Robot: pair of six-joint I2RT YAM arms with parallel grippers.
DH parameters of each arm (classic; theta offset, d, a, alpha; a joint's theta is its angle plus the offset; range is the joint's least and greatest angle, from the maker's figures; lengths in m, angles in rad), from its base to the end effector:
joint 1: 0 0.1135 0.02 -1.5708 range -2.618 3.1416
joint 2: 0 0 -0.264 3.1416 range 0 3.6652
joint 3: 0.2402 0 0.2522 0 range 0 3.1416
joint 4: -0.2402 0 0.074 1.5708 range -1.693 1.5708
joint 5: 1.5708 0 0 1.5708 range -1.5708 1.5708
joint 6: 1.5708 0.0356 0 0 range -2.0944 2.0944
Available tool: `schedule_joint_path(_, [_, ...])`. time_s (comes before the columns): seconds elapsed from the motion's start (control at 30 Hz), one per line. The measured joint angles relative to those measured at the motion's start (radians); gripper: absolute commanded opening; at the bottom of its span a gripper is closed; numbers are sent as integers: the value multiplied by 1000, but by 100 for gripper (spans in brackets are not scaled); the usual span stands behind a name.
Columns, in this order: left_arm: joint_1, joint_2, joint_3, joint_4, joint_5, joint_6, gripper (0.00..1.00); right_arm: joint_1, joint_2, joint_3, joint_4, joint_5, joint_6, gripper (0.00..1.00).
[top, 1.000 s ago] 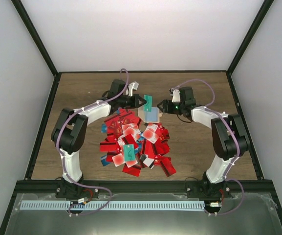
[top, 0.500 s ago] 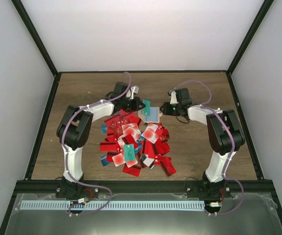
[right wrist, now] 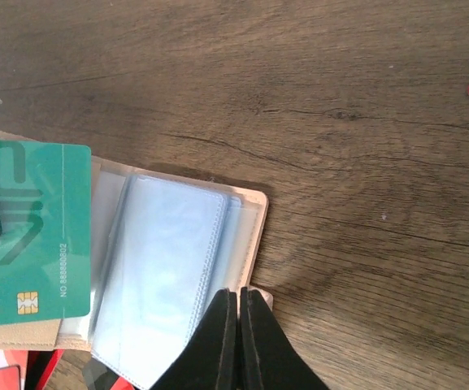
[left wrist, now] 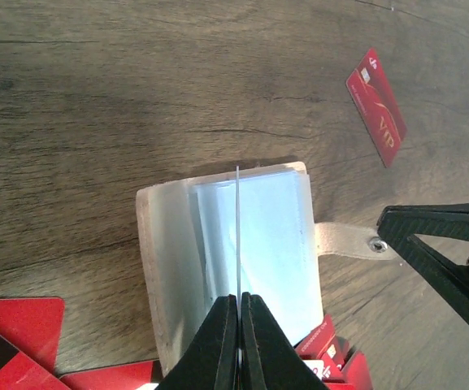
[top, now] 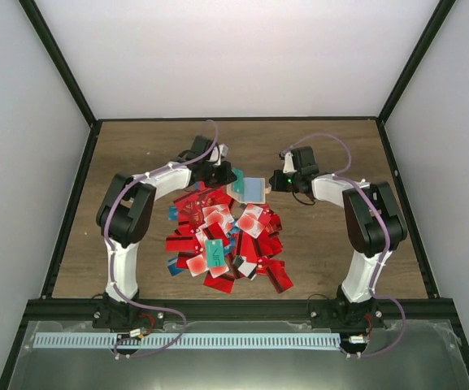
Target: Put the credit cards into the card holder
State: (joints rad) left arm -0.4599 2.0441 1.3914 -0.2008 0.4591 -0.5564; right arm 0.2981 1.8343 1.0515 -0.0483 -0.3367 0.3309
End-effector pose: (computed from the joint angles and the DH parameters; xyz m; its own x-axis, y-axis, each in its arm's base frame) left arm 0.3882 -0.2099 0.1676 -0.9214 -0.0719 -0.3818 0.2029 0.7490 -0.6307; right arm 0.3572 0.1220 0.1587 -0.8270 0.0667 -0.5582 -0.2341 0.8619 0.4498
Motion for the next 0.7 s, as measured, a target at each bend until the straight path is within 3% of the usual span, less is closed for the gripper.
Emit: schedule_joint_path(0.7, [3, 83, 41, 12, 60, -87, 4, 0, 31, -9, 23, -54, -2, 1])
